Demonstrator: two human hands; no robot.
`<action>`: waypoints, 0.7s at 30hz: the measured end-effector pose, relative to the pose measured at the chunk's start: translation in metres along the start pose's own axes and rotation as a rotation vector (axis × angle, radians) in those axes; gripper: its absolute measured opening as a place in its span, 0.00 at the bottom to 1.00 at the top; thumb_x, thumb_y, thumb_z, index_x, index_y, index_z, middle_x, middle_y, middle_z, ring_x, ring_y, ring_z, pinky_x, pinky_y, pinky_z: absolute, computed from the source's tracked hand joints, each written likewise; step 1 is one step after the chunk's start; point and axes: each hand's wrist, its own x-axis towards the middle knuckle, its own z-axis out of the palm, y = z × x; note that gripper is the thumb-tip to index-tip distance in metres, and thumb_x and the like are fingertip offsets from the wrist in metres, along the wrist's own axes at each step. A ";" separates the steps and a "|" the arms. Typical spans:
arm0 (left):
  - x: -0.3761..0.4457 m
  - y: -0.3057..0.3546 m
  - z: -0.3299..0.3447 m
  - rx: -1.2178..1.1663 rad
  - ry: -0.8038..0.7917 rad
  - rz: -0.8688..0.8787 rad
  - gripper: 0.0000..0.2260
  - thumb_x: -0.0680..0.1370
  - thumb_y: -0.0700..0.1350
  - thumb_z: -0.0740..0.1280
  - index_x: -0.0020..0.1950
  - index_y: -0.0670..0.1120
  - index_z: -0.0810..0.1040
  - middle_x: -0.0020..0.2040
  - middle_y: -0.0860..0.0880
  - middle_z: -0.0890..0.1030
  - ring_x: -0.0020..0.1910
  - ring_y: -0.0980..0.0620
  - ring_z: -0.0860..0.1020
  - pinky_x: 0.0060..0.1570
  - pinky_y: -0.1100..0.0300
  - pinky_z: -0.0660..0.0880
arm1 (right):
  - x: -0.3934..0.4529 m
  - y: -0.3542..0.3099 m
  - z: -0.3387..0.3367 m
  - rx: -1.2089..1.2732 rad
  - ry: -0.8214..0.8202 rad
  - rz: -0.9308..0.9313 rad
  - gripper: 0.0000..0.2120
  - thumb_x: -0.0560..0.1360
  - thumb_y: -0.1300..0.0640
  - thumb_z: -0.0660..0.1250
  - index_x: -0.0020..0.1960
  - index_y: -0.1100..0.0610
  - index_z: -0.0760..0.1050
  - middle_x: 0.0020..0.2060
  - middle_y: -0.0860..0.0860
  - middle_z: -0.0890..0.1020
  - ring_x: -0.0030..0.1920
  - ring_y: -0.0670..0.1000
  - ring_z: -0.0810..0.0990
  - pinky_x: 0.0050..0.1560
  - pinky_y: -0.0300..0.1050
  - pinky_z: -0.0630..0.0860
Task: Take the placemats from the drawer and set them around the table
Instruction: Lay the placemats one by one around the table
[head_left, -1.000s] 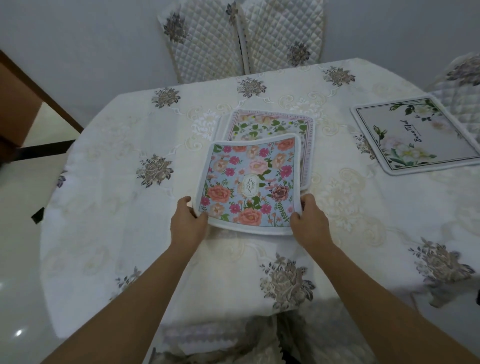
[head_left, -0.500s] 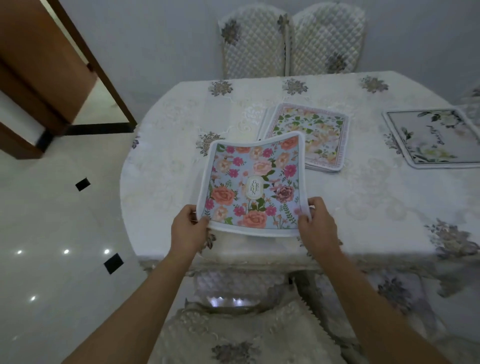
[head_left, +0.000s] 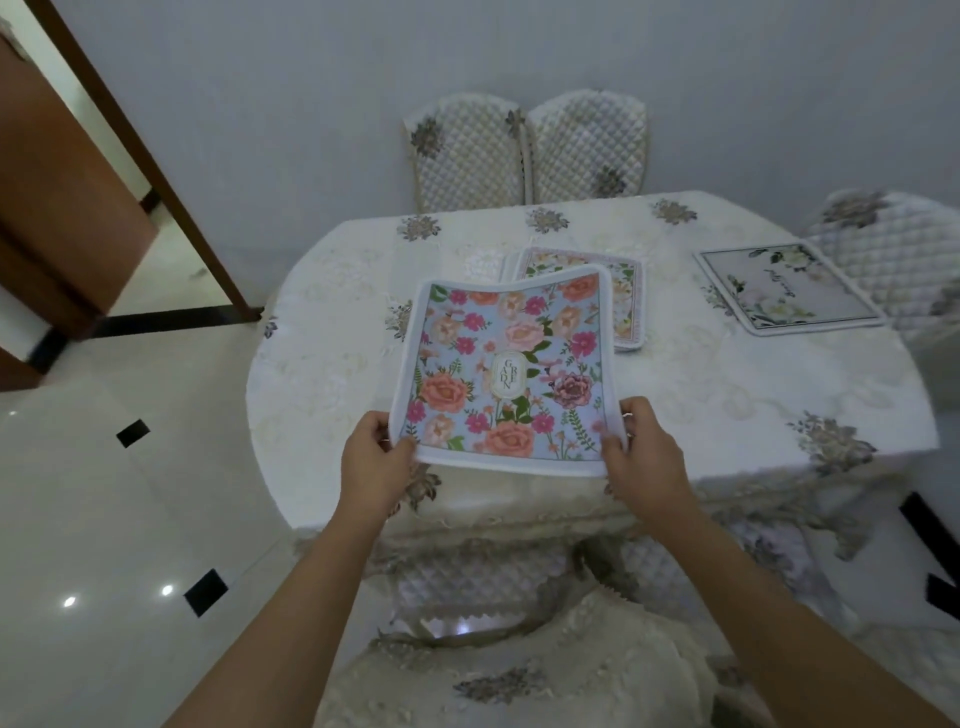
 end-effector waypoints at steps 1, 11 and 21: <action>0.000 0.003 0.001 -0.004 -0.014 0.007 0.04 0.78 0.37 0.67 0.50 0.44 0.74 0.44 0.47 0.79 0.43 0.47 0.80 0.41 0.51 0.81 | -0.001 0.002 -0.006 -0.003 0.004 -0.015 0.07 0.81 0.51 0.61 0.56 0.51 0.66 0.44 0.49 0.81 0.36 0.50 0.82 0.34 0.52 0.80; -0.021 0.061 0.088 -0.031 -0.074 0.037 0.07 0.78 0.35 0.66 0.55 0.43 0.72 0.49 0.46 0.77 0.43 0.47 0.79 0.36 0.57 0.78 | 0.011 0.060 -0.093 -0.021 0.068 -0.019 0.08 0.80 0.55 0.62 0.58 0.52 0.66 0.44 0.49 0.79 0.38 0.52 0.79 0.35 0.45 0.72; -0.093 0.130 0.245 -0.014 -0.117 0.023 0.07 0.78 0.37 0.67 0.54 0.42 0.72 0.48 0.47 0.78 0.44 0.47 0.80 0.40 0.51 0.81 | 0.031 0.187 -0.230 -0.052 0.049 0.038 0.09 0.79 0.56 0.63 0.57 0.50 0.65 0.47 0.51 0.81 0.42 0.54 0.81 0.41 0.52 0.79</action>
